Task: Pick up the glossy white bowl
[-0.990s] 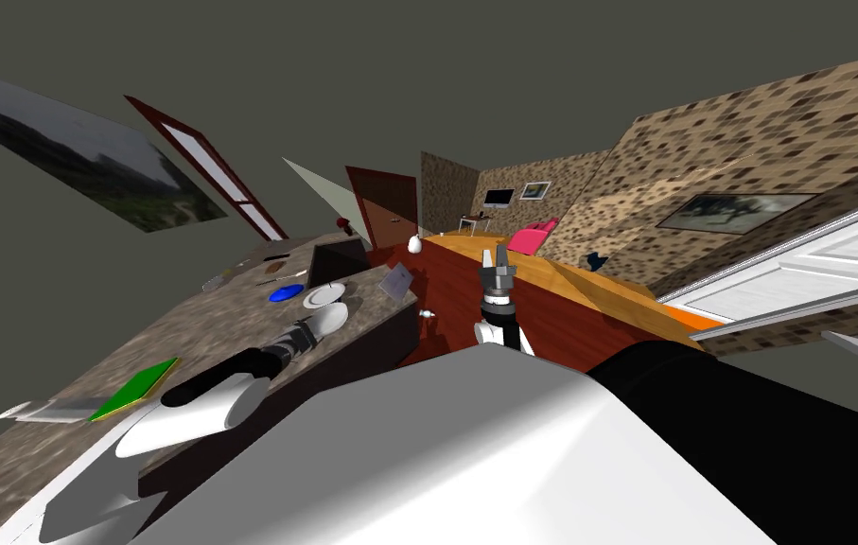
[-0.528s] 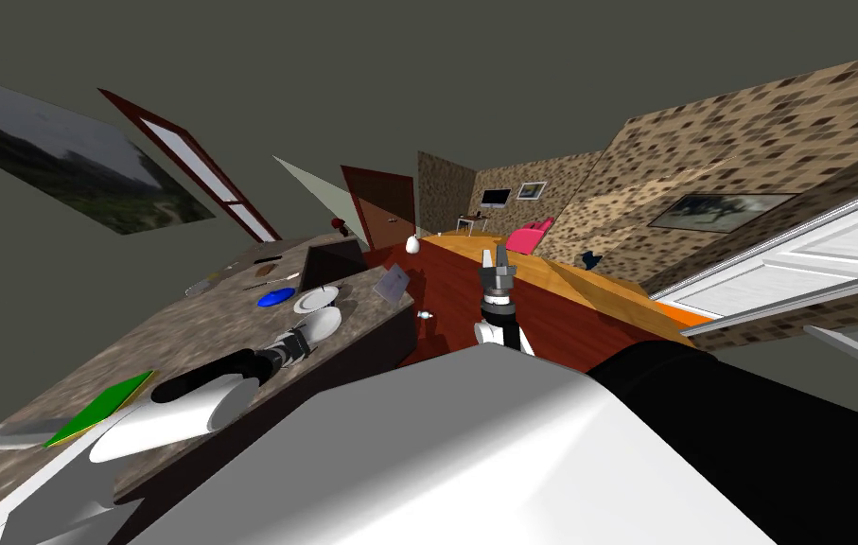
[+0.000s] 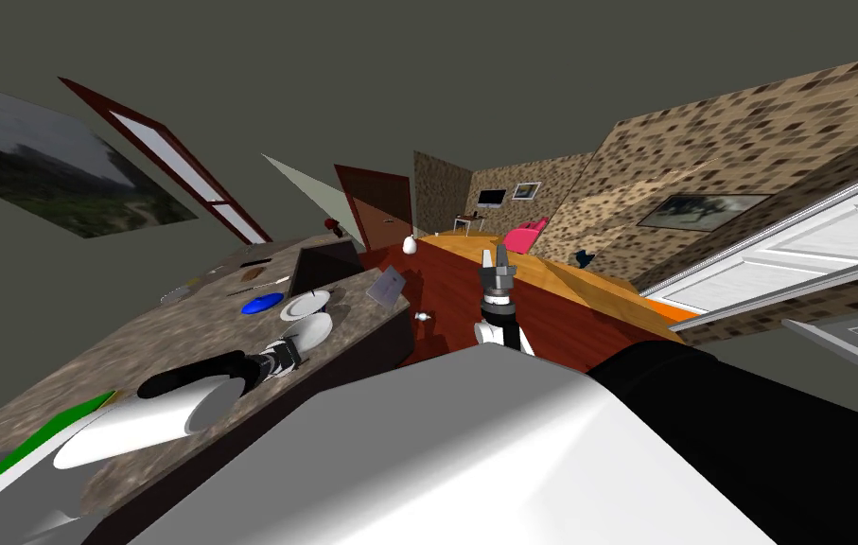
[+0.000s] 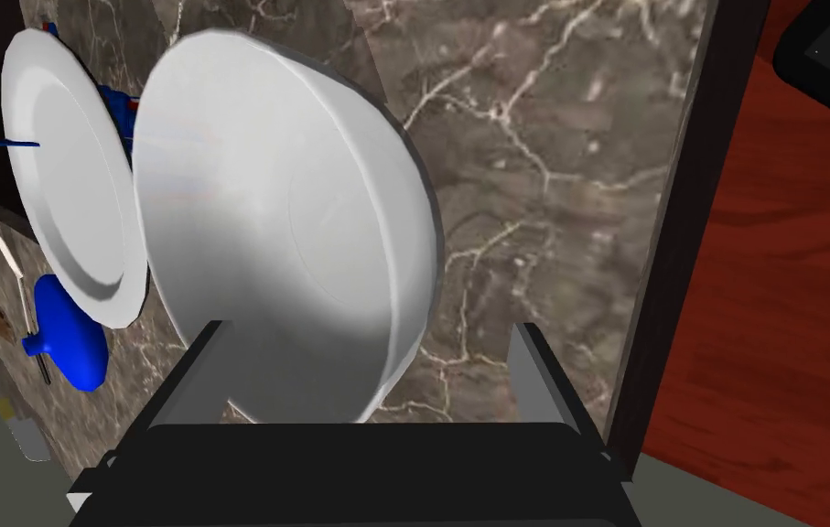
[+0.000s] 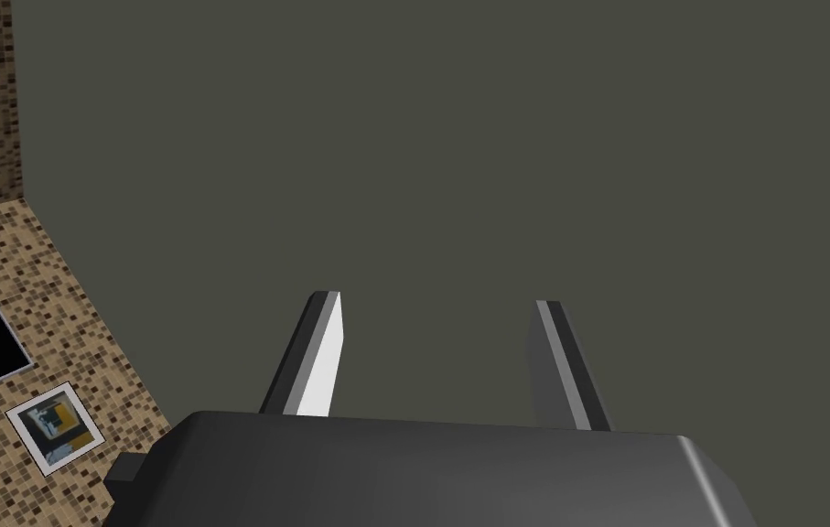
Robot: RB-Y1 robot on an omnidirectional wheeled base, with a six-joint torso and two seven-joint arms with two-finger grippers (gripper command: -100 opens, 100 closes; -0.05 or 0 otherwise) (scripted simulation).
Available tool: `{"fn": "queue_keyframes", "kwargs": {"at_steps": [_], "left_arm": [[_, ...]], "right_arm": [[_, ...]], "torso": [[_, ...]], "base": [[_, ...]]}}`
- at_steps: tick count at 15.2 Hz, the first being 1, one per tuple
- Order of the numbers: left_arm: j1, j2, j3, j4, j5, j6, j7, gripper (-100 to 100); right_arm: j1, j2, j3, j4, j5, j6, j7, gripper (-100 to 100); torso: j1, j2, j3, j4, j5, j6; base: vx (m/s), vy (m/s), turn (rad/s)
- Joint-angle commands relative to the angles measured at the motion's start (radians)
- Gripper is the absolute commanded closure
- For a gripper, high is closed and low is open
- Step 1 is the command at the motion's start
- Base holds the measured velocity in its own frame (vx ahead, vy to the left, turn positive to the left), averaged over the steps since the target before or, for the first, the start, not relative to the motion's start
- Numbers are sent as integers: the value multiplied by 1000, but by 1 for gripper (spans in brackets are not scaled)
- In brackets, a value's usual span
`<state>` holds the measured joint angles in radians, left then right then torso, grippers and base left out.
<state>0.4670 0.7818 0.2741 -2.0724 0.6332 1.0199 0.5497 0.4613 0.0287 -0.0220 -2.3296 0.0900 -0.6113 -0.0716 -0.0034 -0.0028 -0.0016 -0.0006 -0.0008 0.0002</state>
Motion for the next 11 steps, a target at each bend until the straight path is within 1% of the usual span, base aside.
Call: {"fn": "queue_keyframes", "kwargs": {"at_steps": [1, 2, 3, 4, 5, 6, 7, 8, 9, 10, 11], "left_arm": [[-2, 18, 11, 8, 25, 50, 15, -100], [-2, 18, 11, 8, 25, 58, 15, -100], [-2, 36, 22, 17, 50, 89, 30, -100], [-2, 36, 22, 17, 50, 105, 30, -100], [-3, 53, 32, 25, 74, 127, 44, -100], [-3, 53, 32, 25, 74, 149, 44, -100], [-3, 69, 42, 33, 96, 171, 57, -100], [-3, 69, 42, 33, 96, 190, 57, -100], [-3, 69, 42, 33, 96, 190, 57, -100], [-3, 83, 51, 40, 117, 226, 70, -100], [-3, 83, 51, 40, 117, 228, 70, -100]], "right_arm": [[0, 0, 0, 0, 0, 0, 0, 0], [0, 0, 0, 0, 0, 0, 0, 0], [0, 0, 0, 0, 0, 0, 0, 0], [0, 0, 0, 0, 0, 0, 0, 0], [0, 0, 0, 0, 0, 0, 0, 0], [0, 0, 0, 0, 0, 0, 0, 0], [0, 0, 0, 0, 0, 0, 0, 0], [0, 0, 0, 0, 0, 0, 0, 0], [0, 0, 0, 0, 0, 0, 0, 0], [0, 0, 0, 0, 0, 0, 0, 0], [0, 0, 0, 0, 0, 0, 0, 0]], "torso": [[0, 0, 0, 0, 0, 0], [0, 0, 0, 0, 0, 0], [1, 0, 0, 0, 0, 0], [1, 0, 0, 0, 0, 0], [1, 0, 0, 0, 0, 0], [1, 0, 0, 0, 0, 0], [1, 0, 0, 0, 0, 0], [0, 0, 0, 0, 0, 0], [0, 0, 0, 0, 0, 0], [1, 0, 0, 0, 0, 0], [1, 1, 0, 0, 0, 0]], "base": [[55, -43, -49], [40, -26, -11], [43, -26, -40], [46, -28, -48], [48, -34, -64], [46, -36, -51], [48, -41, -57], [45, -33, -41], [32, -20, -9], [34, -22, -32], [32, -22, -40]]}}
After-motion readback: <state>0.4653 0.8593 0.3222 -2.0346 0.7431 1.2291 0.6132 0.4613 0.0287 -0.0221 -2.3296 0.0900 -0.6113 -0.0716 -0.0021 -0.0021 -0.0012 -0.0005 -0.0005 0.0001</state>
